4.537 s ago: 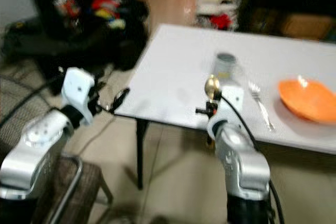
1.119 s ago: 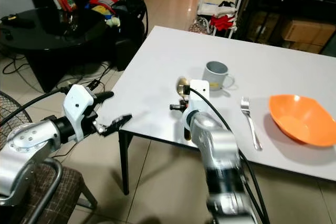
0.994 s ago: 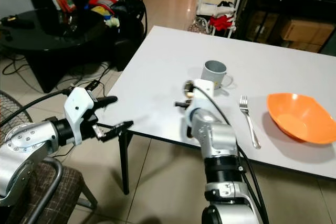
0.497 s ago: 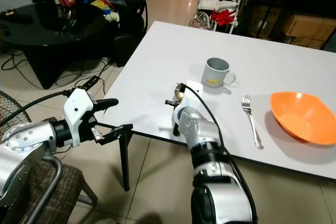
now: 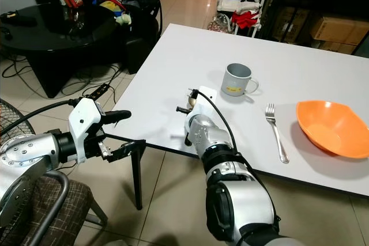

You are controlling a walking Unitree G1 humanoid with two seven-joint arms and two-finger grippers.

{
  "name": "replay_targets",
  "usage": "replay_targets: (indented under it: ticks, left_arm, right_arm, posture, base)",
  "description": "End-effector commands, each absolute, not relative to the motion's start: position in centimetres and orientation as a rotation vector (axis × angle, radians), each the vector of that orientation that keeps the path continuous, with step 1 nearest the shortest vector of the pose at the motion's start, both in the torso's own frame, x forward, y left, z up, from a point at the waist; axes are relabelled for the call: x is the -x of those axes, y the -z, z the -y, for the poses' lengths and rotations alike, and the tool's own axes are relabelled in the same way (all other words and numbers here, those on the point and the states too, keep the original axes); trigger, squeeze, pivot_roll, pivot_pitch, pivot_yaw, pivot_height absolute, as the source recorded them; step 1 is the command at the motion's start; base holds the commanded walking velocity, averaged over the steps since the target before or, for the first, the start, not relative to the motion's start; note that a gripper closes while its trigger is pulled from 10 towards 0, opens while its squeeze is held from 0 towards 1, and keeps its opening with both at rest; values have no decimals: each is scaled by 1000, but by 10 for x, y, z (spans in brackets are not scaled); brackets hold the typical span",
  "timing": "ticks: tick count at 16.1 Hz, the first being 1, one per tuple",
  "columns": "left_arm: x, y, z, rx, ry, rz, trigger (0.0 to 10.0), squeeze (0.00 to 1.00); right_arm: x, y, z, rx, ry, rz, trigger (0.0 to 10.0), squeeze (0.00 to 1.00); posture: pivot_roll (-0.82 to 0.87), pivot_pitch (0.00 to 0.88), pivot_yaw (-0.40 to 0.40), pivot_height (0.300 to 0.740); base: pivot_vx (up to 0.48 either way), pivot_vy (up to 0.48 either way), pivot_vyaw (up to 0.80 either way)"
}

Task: Setting the table

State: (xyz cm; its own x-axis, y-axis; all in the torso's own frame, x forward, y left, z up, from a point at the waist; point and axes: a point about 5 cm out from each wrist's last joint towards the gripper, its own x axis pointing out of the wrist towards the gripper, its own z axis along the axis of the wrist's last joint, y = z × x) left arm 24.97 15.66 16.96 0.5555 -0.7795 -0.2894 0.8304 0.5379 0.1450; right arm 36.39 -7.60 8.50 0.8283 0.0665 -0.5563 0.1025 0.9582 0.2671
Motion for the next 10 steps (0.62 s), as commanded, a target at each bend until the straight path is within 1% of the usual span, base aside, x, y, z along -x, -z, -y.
replay_targets:
  ticks: [1, 2, 3, 4, 7, 10]
  left_arm:
    - [-247, -172, -156, -285, 982, -199, 10000, 0]
    - [-247, -172, -156, -285, 981, -199, 10000, 0]
    - [-247, -172, -156, -285, 980, -198, 10000, 0]
    - [-247, -172, -156, -285, 979, -198, 10000, 0]
    - [-249, -173, -157, -289, 972, -197, 10000, 0]
    - [-251, -176, -158, -291, 957, -182, 10000, 0]
  right_arm:
    - [-368, -89, 82, -287, 51, -578, 10000, 0]
    - [-367, -86, 83, -289, 57, -586, 10000, 541]
    - [-366, -85, 83, -292, 53, -591, 10000, 796]
    - [-366, -83, 83, -292, 54, -593, 10000, 1000]
    - [-366, -81, 85, -314, 66, -589, 10000, 1000]
    - [-375, -97, 88, -322, 45, -510, 10000, 1000]
  posture:
    - [102, 0, -39, 740]
    - [102, 0, -39, 740]
    - [102, 0, -39, 740]
    - [102, 0, -39, 740]
    - [105, 0, -39, 740]
    - [105, 0, -38, 740]
  base:
    - [0, 0, 0]
    - [0, 0, 0]
    - [0, 0, 0]
    - [0, 0, 0]
    - [0, 0, 0]
    - [0, 0, 0]
